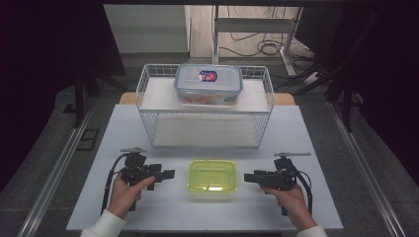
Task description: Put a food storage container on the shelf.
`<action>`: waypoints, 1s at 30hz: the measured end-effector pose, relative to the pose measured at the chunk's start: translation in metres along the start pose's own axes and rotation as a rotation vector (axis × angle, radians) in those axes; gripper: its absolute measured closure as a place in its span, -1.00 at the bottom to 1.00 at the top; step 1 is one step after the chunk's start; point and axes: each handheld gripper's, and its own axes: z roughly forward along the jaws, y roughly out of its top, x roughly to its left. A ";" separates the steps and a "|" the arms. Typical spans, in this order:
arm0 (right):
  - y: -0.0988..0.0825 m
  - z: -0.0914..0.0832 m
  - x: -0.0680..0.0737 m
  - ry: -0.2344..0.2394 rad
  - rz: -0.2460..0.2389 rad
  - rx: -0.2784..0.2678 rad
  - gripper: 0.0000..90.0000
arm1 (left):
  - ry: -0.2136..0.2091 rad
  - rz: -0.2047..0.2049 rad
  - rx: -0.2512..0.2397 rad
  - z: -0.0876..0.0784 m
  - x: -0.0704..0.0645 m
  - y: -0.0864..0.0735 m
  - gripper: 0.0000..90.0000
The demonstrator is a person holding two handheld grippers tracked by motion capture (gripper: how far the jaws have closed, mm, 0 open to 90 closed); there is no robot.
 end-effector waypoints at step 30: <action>-0.002 0.037 -0.014 0.107 0.093 0.055 0.21 | -0.248 -0.196 0.148 0.070 0.015 0.003 0.39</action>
